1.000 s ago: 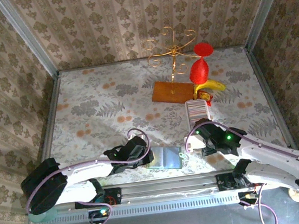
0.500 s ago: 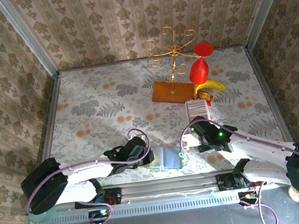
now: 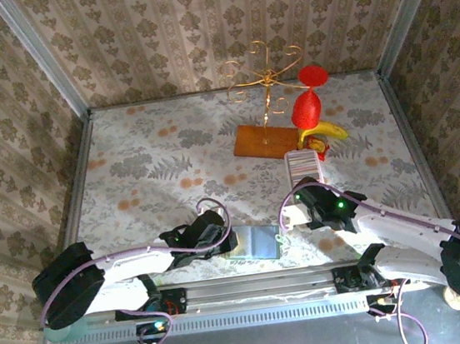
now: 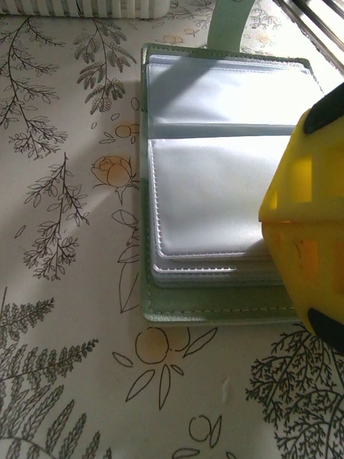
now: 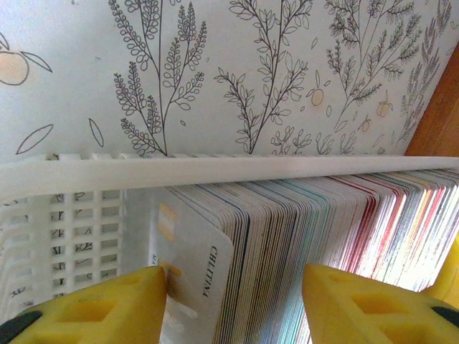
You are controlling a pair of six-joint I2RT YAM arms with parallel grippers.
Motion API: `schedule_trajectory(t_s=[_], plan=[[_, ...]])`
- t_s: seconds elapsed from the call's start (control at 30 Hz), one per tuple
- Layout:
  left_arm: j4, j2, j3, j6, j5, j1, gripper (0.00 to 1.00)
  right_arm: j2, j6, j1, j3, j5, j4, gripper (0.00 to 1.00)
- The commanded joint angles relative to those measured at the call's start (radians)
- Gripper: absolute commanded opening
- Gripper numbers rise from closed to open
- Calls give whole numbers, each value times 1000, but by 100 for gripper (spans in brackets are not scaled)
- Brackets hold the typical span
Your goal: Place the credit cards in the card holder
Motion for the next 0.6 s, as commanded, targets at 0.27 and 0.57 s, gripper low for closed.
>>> schedule_trajectory(t_s=[0.27,0.57], plan=[[-60,20,-21,-14,-5,-20,0,-32,-13,-7,28,22,-34,35],[-62,18,-26,-25,-12,-28,0,-58,1,-5,44,8,-53,22]])
